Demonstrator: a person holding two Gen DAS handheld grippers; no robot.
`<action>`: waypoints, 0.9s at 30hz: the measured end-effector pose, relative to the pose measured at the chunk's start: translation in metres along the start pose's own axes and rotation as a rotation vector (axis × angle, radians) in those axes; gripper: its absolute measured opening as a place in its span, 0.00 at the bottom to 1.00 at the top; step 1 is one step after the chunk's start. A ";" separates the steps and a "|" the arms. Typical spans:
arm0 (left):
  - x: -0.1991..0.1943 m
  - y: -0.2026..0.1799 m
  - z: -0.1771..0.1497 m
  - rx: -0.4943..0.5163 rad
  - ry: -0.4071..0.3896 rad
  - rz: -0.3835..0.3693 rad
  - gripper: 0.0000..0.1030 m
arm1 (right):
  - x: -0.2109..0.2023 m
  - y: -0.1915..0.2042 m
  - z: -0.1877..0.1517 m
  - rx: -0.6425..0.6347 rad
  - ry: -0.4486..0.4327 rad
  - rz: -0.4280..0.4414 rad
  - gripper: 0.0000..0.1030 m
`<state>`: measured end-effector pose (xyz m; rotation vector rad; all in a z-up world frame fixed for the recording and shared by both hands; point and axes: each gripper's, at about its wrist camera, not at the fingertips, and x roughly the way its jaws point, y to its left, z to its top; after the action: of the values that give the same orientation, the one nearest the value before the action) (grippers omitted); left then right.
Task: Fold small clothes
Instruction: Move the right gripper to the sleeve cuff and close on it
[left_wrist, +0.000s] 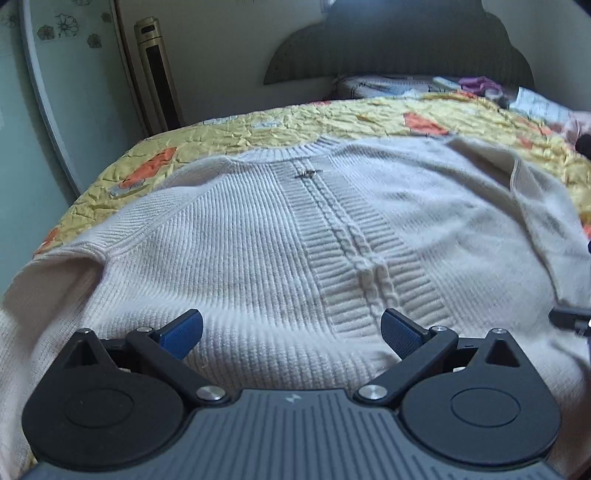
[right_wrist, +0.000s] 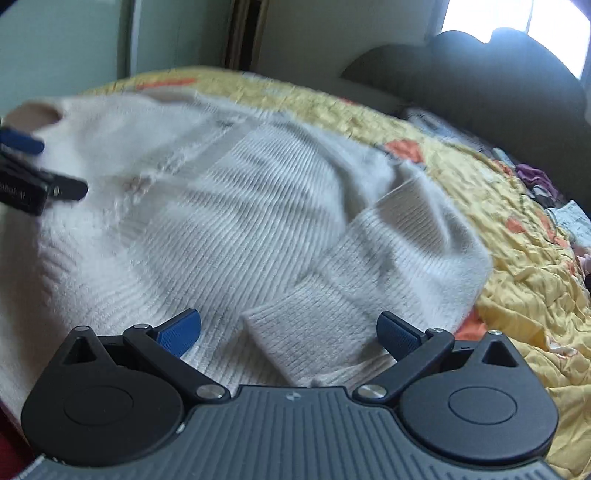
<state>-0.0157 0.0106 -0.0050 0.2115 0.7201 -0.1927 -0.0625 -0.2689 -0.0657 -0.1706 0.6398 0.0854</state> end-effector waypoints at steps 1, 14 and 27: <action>-0.001 0.003 0.002 -0.025 -0.006 -0.008 1.00 | -0.012 -0.008 0.002 0.034 -0.080 -0.037 0.99; 0.008 -0.015 0.012 -0.070 0.029 -0.082 1.00 | -0.013 0.018 -0.021 -0.259 -0.037 -0.044 0.89; 0.012 -0.023 0.009 -0.032 0.048 -0.061 1.00 | 0.004 -0.016 -0.015 -0.061 -0.041 -0.058 0.07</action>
<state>-0.0069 -0.0153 -0.0096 0.1637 0.7775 -0.2348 -0.0664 -0.2874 -0.0778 -0.2450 0.5912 0.0527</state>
